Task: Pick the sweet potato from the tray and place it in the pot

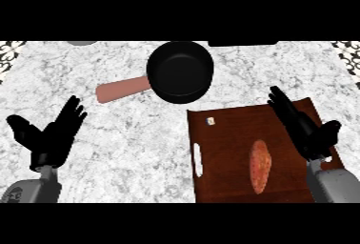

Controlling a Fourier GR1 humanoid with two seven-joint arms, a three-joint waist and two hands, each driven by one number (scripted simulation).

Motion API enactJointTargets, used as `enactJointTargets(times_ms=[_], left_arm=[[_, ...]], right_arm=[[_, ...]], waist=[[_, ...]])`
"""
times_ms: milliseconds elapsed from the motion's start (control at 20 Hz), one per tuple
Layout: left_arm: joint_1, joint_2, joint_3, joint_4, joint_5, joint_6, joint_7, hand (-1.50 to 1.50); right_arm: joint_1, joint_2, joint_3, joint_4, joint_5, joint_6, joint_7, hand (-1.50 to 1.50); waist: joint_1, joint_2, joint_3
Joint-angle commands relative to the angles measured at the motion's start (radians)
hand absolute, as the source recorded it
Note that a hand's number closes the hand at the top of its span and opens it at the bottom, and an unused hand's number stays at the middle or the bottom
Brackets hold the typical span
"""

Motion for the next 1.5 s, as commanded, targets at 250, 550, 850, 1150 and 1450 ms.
enactJointTargets(times_ms=[250, 550, 850, 1150, 1450], left_arm=[[0.035, 0.018, -0.202, 0.0, -0.172, -0.117, -0.072, 0.0], [0.041, -0.02, -0.207, 0.0, -0.142, -0.096, -0.018, 0.0], [0.038, -0.046, -0.239, 0.018, -0.183, -0.112, -0.053, 0.0], [0.019, 0.005, -0.19, 0.079, -0.163, -0.169, -0.105, 0.0], [0.048, -0.027, -0.222, 0.02, -0.191, -0.155, -0.078, 0.0]], right_arm=[[0.184, 0.063, 0.117, -0.211, 0.167, -0.208, 0.186, 1.5], [0.202, 0.145, -0.018, -0.295, 0.426, -0.666, -0.147, -1.5], [0.503, 0.138, 0.165, -0.672, 0.59, -0.681, -0.031, -1.5], [0.491, 0.056, 0.186, -0.836, 0.707, -0.512, 0.501, -1.5], [0.282, 0.114, 0.135, -0.807, 0.648, -0.409, 0.803, -1.5]], waist=[[0.002, -0.035, -0.022], [-0.039, -0.046, -0.018], [0.008, -0.032, -0.021], [0.015, -0.028, -0.024], [0.035, -0.027, -0.02]])
